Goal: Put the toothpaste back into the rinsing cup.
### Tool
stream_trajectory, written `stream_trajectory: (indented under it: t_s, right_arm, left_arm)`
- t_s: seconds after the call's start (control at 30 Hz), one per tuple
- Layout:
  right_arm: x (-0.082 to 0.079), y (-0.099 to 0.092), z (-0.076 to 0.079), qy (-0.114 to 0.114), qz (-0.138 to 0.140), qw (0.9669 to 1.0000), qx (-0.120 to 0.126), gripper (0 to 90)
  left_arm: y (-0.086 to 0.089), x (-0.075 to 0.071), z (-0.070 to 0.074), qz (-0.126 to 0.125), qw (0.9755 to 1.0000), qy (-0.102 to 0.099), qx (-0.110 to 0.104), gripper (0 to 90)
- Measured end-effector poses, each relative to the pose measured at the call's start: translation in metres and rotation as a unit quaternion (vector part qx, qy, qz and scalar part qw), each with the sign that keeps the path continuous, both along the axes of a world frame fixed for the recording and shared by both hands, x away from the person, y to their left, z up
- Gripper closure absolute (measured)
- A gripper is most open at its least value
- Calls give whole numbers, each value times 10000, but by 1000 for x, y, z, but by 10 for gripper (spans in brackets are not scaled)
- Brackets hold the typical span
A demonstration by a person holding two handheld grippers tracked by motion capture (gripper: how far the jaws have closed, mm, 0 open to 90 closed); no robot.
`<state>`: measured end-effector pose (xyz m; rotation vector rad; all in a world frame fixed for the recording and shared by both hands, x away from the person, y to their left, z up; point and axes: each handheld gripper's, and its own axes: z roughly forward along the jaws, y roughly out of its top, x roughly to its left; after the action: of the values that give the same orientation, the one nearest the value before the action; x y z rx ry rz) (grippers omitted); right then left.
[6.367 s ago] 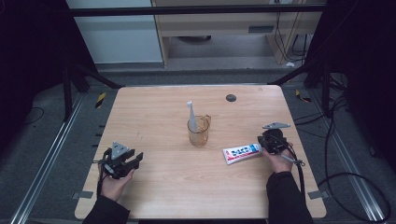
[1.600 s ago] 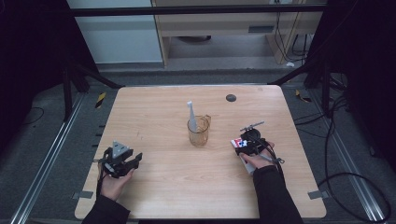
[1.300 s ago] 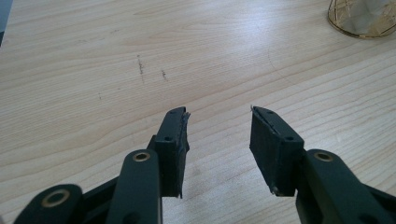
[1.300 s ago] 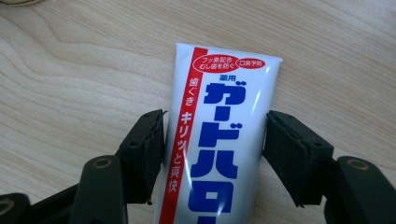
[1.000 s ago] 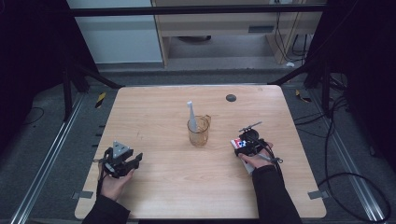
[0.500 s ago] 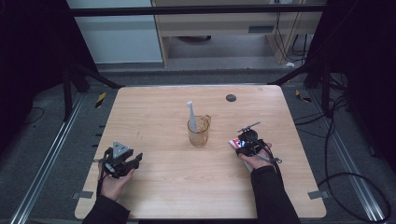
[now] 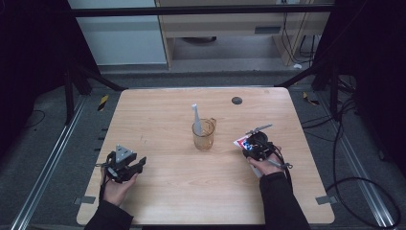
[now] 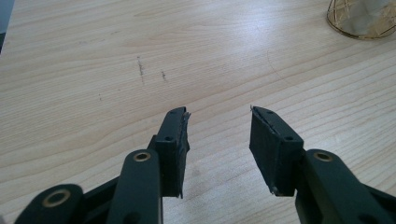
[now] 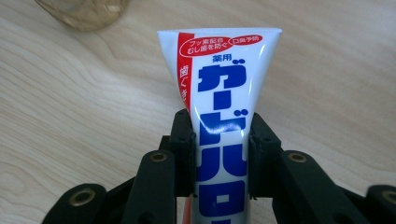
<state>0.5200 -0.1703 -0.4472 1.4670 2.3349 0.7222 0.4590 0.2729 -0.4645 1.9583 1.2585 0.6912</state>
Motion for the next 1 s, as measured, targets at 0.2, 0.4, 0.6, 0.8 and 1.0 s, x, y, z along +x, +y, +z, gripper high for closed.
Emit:
stream_trajectory:
  t_s: [0.2,0.4,0.6,0.8,1.0]
  right_arm:
    - [-7,0,22,-611,-7,9971,458,687]
    - [-9,6,44,-1398,-41,9858,928,688]
    - [-5,14,55,-1893,-128,9731,1309,687]
    - [3,22,61,-2132,-199,9651,1510,688]
    - [11,32,68,-2449,-256,9530,1767,689]
  left_arm:
    - [0,0,0,7,10000,-3,-22,561]
    - [0,0,1,12,10000,-18,-28,562]
    - [2,-1,1,47,10000,-34,-50,562]
    - [2,-1,1,80,9999,-46,-60,562]
    - [4,-1,2,104,9999,-66,-77,562]
